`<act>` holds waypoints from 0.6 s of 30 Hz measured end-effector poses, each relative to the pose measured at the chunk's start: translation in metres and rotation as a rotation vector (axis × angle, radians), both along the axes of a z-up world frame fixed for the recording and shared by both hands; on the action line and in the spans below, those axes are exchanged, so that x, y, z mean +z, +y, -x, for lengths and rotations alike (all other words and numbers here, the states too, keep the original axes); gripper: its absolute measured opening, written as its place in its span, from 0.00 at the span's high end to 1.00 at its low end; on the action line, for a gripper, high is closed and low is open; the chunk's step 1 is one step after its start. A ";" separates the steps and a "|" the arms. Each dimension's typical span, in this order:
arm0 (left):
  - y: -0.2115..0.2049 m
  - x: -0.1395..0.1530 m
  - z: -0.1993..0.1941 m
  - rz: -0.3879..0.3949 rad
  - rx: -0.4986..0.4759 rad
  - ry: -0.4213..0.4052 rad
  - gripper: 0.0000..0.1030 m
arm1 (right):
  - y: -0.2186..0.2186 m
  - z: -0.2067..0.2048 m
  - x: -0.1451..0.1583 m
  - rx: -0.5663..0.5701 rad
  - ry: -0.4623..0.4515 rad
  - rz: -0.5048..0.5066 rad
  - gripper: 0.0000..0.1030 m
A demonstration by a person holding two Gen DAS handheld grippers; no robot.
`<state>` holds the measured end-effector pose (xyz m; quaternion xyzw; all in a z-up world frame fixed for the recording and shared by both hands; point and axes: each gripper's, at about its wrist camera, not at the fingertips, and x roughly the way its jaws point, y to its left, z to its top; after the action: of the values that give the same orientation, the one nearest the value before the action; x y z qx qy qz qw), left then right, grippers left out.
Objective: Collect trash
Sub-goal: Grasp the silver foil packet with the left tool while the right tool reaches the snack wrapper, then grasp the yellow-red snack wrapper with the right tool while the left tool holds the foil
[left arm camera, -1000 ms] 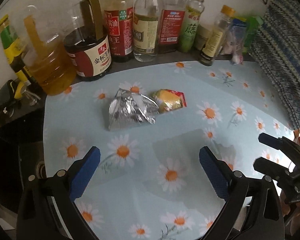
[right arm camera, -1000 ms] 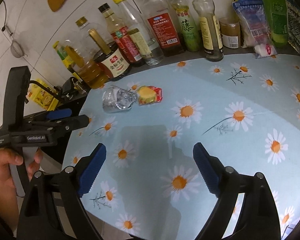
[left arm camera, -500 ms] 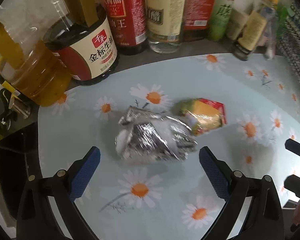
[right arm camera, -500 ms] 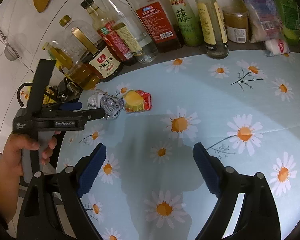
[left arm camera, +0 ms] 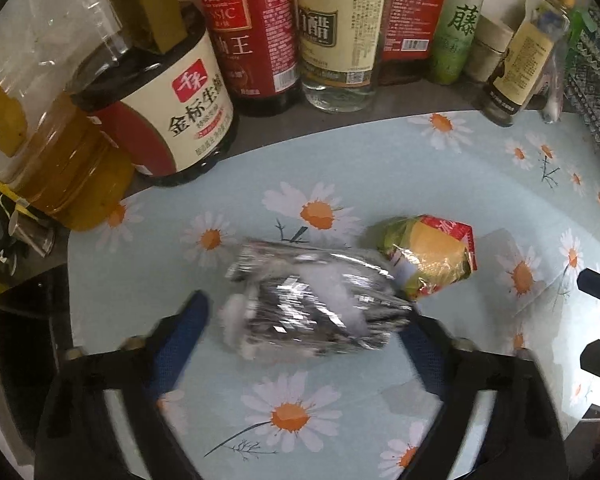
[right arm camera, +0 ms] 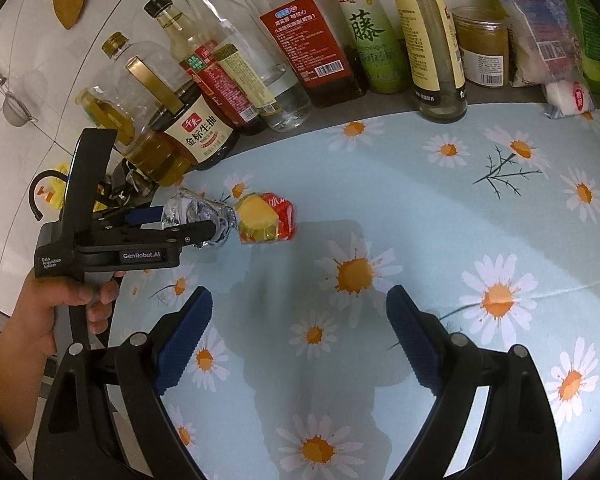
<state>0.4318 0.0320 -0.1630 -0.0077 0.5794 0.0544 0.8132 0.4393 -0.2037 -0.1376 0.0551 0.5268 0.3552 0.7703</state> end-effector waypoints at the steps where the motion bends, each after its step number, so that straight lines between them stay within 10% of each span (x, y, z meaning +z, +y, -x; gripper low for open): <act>1: -0.001 0.000 -0.002 -0.004 -0.001 -0.002 0.26 | 0.001 0.000 0.001 0.003 -0.006 0.004 0.15; 18: 0.008 0.039 0.049 0.032 0.068 -0.079 0.29 | 0.052 -0.012 0.010 0.166 -0.081 0.056 0.15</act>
<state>0.3830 0.0401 -0.1237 -0.0427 0.5471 0.0725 0.8328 0.4511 -0.1518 -0.1276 -0.0246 0.5077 0.4050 0.7600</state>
